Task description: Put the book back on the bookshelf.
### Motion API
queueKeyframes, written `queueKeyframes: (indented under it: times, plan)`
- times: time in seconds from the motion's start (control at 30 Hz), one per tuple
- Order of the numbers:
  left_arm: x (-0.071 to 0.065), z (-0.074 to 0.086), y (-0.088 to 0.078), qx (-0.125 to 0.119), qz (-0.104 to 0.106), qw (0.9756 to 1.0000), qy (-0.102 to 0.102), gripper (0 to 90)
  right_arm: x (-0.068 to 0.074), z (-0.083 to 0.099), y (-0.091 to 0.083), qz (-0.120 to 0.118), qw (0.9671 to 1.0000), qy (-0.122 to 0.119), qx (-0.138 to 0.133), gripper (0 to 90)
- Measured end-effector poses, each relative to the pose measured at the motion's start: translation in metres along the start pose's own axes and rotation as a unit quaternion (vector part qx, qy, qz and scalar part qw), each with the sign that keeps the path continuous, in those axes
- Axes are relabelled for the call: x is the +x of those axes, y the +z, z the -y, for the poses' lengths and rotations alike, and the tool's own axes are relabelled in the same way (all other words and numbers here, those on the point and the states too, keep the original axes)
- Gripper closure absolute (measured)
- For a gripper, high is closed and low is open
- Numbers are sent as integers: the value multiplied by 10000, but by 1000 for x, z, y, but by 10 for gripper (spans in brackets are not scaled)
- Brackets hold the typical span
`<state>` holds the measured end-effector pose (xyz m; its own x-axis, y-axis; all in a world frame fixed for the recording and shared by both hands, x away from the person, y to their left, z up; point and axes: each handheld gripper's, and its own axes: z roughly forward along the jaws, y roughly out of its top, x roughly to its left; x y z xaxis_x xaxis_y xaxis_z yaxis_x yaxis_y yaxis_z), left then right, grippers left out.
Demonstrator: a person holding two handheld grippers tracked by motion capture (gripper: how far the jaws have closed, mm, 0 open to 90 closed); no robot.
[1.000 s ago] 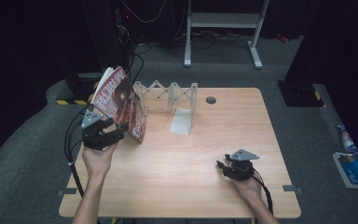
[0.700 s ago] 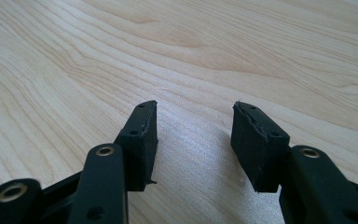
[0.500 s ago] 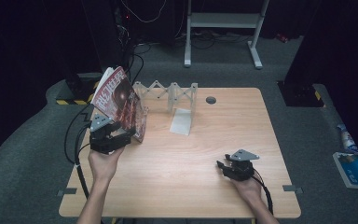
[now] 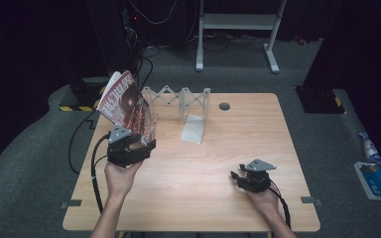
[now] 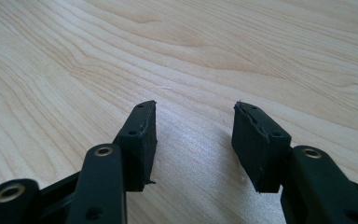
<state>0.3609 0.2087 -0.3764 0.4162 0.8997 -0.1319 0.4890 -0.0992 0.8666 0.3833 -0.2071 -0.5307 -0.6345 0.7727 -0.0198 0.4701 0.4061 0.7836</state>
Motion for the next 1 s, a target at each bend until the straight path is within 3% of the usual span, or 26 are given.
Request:
queueKeyframes:
  times: [0.37,1.0]
  plan:
    - [-6,12,12,127,171,9998,-53,355,0,0,0,4,10000,-1,2,498]
    - [-7,28,23,220,285,9992,-193,357,0,0,0,6,10000,0,-1,497]
